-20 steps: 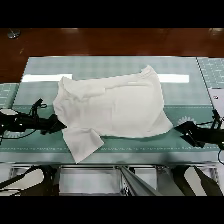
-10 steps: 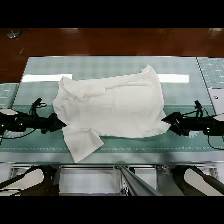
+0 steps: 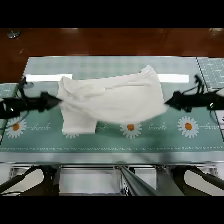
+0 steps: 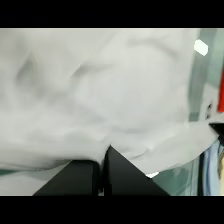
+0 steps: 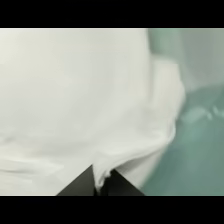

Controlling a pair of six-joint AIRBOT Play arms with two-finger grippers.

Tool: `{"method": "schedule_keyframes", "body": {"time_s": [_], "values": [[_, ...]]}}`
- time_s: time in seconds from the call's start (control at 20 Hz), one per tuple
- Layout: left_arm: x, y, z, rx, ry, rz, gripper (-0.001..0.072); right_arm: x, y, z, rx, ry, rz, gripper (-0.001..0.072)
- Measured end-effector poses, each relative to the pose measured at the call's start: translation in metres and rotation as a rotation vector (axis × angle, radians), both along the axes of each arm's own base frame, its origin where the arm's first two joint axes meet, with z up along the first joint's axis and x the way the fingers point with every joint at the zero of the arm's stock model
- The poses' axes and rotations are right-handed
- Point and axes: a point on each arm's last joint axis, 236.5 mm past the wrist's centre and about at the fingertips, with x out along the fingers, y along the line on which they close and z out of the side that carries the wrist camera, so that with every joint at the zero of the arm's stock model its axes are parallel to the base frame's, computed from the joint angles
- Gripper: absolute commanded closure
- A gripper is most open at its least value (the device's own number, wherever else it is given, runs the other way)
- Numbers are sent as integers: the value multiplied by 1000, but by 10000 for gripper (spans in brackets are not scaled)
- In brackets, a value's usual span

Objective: Fold the shirts.

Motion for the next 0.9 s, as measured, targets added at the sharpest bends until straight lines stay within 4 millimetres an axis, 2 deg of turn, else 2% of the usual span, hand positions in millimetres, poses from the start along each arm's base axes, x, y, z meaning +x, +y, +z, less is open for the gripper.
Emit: {"method": "schedule_keyframes", "body": {"time_s": [0.05,0.1,0.2,0.25,0.3,0.4,0.45,0.55,0.65,0.75,0.9], "values": [[20,3,45,-17,-117,19,684,22,-6,42,-25,-98,-5,679],[36,5,99,-24,-249,29,684,38,-10,86,-53,-197,-9,679],[41,3,208,26,-510,6,685,53,-19,180,-135,-390,-18,679],[34,1,254,93,-620,-12,684,50,-24,227,-193,-480,-26,679],[21,-1,295,189,-711,-26,684,40,-28,265,-252,-552,-38,679],[-8,2,361,373,-831,19,684,8,-33,339,-360,-703,-78,679],[-24,5,386,449,-871,60,684,-14,-33,370,-404,-772,-98,679],[-64,9,432,569,-948,158,685,-61,-27,416,-464,-888,-132,678],[-104,8,461,654,-1010,234,684,-107,-19,444,-514,-968,-154,678],[-140,6,474,725,-1043,280,684,-148,-13,459,-551,-1023,-174,678],[-184,5,481,819,-1069,337,684,-192,-10,465,-608,-1055,-200,678]]}}
